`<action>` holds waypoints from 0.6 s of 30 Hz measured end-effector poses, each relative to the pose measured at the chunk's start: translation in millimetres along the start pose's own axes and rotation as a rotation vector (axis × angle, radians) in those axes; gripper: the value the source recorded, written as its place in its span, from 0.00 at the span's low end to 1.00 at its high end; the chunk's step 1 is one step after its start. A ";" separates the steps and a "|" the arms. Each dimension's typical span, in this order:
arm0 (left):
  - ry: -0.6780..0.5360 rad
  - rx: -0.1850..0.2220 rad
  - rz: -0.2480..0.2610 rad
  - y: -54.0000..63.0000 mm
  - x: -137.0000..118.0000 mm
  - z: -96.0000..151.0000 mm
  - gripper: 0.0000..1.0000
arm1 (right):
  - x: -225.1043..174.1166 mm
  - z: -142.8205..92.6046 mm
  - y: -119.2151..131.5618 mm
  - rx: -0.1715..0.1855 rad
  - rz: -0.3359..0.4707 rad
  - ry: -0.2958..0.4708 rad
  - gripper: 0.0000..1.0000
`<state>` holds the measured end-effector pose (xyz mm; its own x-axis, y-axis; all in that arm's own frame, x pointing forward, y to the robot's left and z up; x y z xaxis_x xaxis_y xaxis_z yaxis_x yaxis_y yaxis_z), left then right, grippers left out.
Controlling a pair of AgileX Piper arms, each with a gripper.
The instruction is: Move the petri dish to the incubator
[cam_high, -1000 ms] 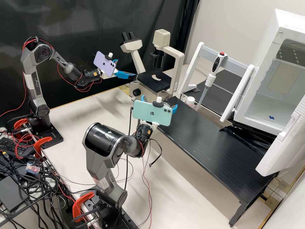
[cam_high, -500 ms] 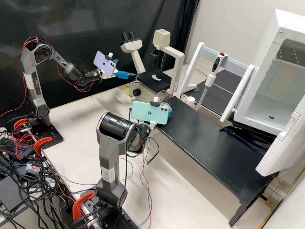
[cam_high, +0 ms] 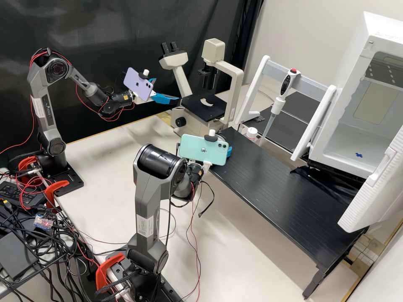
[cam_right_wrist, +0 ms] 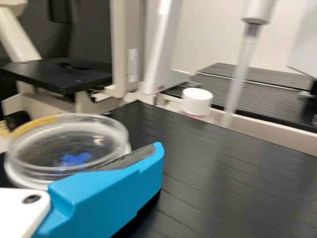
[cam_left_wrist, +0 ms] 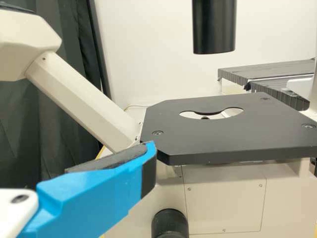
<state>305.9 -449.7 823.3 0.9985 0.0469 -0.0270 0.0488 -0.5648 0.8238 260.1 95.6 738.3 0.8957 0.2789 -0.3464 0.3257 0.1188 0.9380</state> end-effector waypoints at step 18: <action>0.000 0.000 0.000 0.0 0.0 0.0 1.00 | 2.1 7.5 6.0 0.031 0.022 -0.025 0.00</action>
<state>305.9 -449.7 823.3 0.9985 0.0469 -0.0270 0.0488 -0.5648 0.8238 266.2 89.7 743.4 0.9100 0.2569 -0.3255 0.3147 0.0831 0.9455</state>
